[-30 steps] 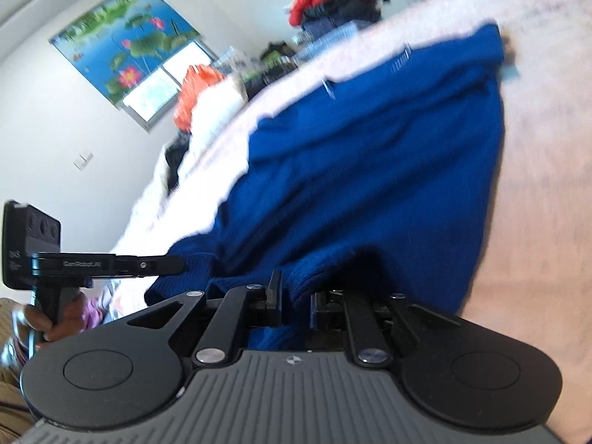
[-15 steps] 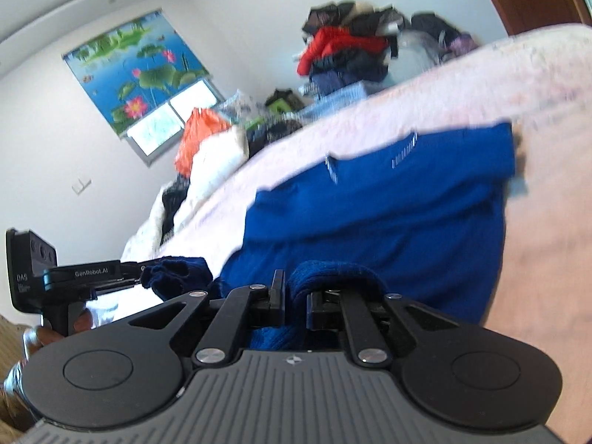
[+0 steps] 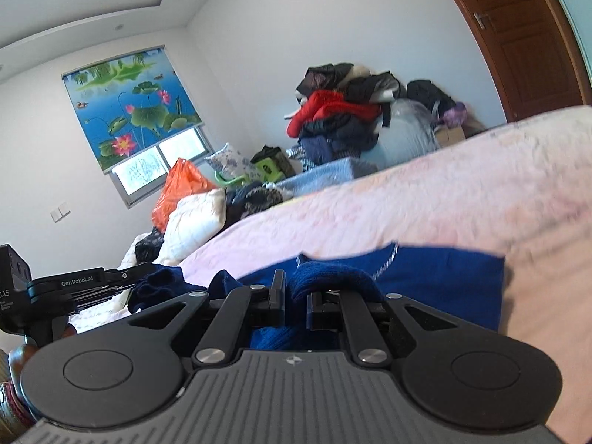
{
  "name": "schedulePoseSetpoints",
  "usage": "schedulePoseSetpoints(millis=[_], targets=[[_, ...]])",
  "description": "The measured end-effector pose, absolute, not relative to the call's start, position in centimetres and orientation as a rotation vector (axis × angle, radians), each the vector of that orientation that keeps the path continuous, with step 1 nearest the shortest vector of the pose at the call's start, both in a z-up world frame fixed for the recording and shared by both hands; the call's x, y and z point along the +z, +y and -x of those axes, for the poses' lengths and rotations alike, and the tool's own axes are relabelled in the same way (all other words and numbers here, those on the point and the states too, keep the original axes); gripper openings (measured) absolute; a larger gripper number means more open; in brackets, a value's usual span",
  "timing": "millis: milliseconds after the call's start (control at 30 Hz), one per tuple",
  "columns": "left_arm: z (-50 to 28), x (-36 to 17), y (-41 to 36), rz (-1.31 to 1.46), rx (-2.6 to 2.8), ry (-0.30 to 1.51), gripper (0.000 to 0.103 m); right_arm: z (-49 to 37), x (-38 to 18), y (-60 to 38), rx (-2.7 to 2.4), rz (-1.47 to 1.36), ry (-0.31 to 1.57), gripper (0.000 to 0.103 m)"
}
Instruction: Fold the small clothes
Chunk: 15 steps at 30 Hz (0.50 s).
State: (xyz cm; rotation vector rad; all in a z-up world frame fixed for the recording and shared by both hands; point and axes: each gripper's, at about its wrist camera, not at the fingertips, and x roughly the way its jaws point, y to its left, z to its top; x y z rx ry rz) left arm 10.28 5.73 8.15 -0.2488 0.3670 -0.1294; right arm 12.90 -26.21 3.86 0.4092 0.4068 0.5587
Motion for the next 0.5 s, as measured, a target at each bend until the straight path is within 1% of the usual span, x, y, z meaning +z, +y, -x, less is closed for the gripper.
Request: schedulePoseSetpoints(millis=[167, 333, 433, 500], targets=[[-14.7, 7.5, 5.2, 0.234, -0.093, 0.357, 0.006, -17.6, 3.5, -26.7, 0.515, -0.426, 0.405, 0.014], [-19.2, 5.3, 4.7, 0.209, -0.047, 0.372, 0.006, -22.1, 1.7, -26.4, 0.469, -0.436, 0.448, 0.014], [-22.1, 3.4, 4.5, 0.198, -0.039, 0.441, 0.006, -24.4, 0.0, -26.1, 0.434, -0.432, 0.484, 0.014], [-23.9, 2.2, 5.0, 0.211, -0.044, 0.529, 0.006, -25.6, -1.5, -26.0, 0.404, -0.437, 0.528, 0.014]])
